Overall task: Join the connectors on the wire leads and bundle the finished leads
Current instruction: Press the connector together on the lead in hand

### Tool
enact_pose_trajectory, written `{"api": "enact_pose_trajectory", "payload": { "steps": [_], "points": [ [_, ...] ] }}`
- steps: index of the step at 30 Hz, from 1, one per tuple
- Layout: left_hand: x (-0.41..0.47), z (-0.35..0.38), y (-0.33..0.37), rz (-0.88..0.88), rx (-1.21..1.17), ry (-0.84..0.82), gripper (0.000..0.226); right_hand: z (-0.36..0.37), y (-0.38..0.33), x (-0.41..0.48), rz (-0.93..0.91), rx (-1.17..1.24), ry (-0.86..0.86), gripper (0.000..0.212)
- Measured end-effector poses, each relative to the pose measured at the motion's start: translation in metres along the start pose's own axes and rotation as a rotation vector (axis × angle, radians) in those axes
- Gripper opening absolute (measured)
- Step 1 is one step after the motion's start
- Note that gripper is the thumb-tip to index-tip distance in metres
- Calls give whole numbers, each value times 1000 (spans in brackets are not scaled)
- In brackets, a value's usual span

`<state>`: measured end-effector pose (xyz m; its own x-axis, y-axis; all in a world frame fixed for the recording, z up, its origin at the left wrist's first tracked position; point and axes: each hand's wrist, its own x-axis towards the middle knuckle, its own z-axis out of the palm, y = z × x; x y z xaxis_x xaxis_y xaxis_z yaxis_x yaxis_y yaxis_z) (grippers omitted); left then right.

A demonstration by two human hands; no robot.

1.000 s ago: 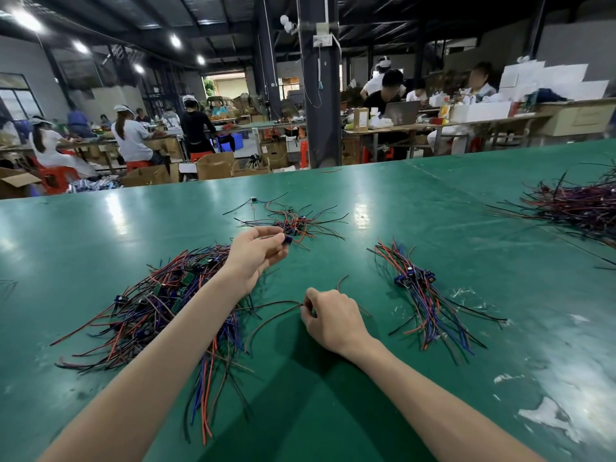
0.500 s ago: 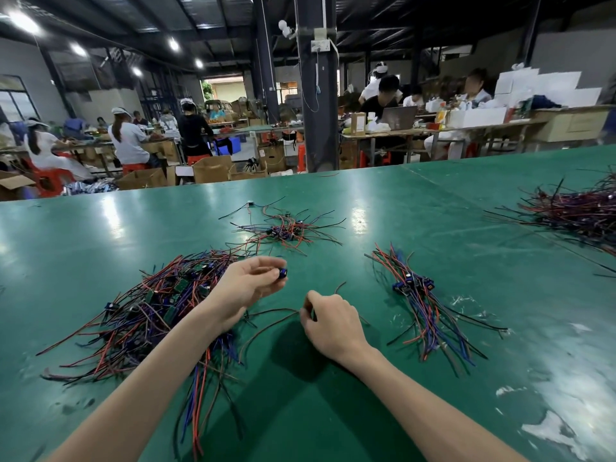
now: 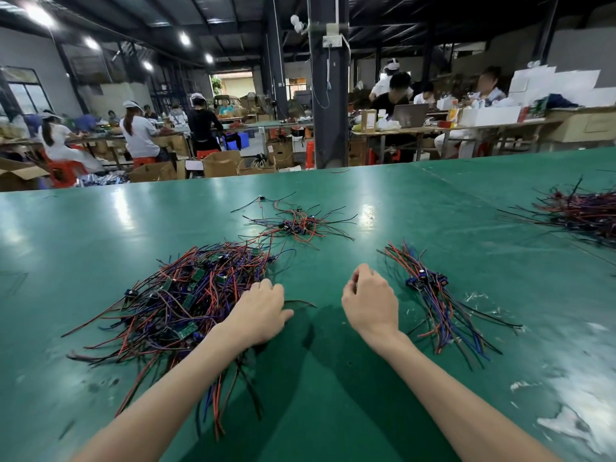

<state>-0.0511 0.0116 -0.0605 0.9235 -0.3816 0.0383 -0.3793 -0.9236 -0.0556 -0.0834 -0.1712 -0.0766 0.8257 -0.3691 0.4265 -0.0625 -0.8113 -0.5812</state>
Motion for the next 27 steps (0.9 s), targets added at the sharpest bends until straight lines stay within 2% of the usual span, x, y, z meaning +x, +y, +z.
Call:
{"api": "enact_pose_trajectory", "payload": {
  "steps": [2,5,7,11,14,17,19,21,24,27],
  "points": [
    [4,1,2,13,25,42,33,1,1,-1,1,-101,-69,14],
    [8,-1,4,34,8,6,24,1,1,-2,57,-217,-184,29],
    [10,-5,7,37,-138,14,20,1,2,-1,91,-254,-221,35],
    [9,-26,13,-131,-889,111,18,-3,1,2,138,-297,-256,36],
    [6,-37,16,-229,-1528,43,33,-7,1,3,117,-332,-291,28],
    [5,-35,23,-331,-1866,-45,35,-8,-1,1,91,-320,-325,27],
    [7,-27,31,-399,-1903,-59,33,-7,-4,1,86,-220,-334,24],
    [9,-21,39,-440,-1811,-53,30,-7,-7,1,87,-60,-333,19],
    [9,-12,50,-372,-1628,-30,37,-6,-15,1,79,181,-346,14],
    [9,-6,59,-285,-1503,28,36,-3,-21,-3,63,292,-413,10]
  ]
}}
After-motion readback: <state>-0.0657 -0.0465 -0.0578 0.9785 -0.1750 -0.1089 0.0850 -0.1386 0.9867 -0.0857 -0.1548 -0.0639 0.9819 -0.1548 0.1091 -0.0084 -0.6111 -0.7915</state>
